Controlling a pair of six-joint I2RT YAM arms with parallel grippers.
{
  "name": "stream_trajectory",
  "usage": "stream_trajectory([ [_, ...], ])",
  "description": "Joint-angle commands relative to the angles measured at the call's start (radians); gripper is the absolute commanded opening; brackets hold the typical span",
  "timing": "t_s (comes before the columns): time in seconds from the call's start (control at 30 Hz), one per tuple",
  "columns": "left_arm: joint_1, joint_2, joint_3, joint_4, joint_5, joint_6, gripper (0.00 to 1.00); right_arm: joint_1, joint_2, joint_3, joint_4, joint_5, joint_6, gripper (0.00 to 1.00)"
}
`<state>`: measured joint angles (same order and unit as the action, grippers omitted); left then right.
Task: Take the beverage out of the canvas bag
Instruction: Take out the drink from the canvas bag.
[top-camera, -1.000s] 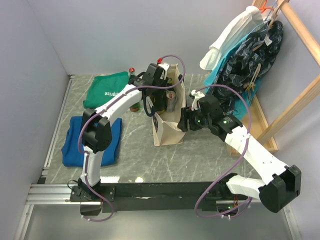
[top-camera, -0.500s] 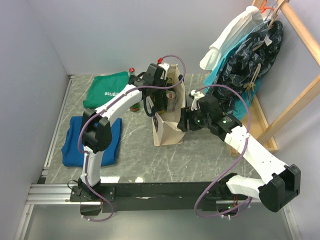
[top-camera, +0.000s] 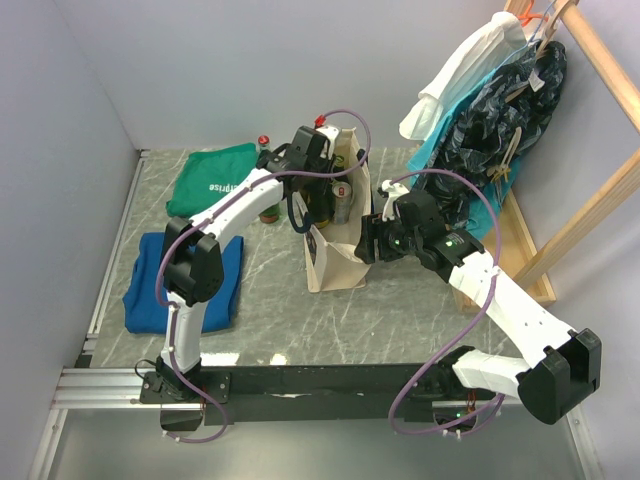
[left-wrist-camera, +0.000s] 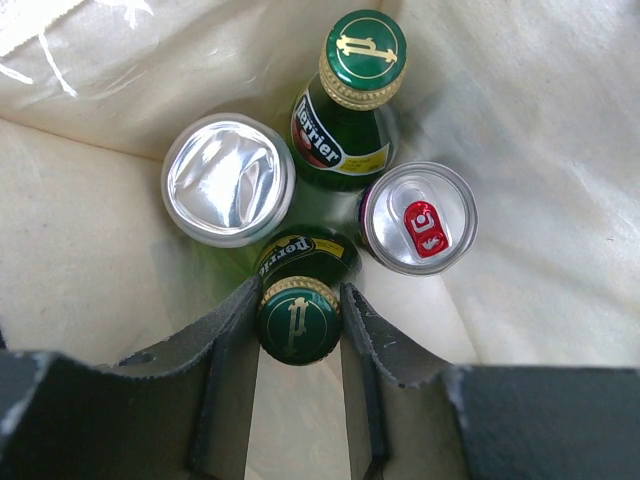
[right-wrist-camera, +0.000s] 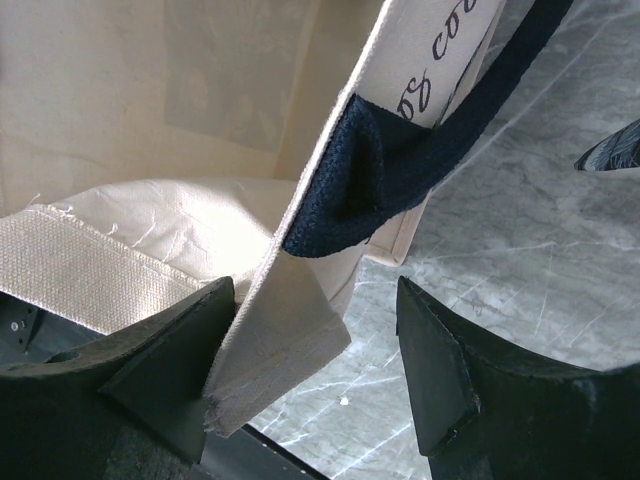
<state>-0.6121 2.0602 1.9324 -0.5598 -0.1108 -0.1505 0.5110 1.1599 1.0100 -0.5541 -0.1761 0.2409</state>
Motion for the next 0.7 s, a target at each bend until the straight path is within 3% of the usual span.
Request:
stream_trajectory([
  [0.0,0.000,-0.052,0.071,0.037,0.040,0.006,0.01,0.009,0.017,0.007,-0.064,0.026,-0.028,0.72],
  [0.67,0.000,-0.101,0.112,0.001,0.043,0.023,0.01,0.011,0.014,0.018,-0.063,0.029,-0.008,0.71],
])
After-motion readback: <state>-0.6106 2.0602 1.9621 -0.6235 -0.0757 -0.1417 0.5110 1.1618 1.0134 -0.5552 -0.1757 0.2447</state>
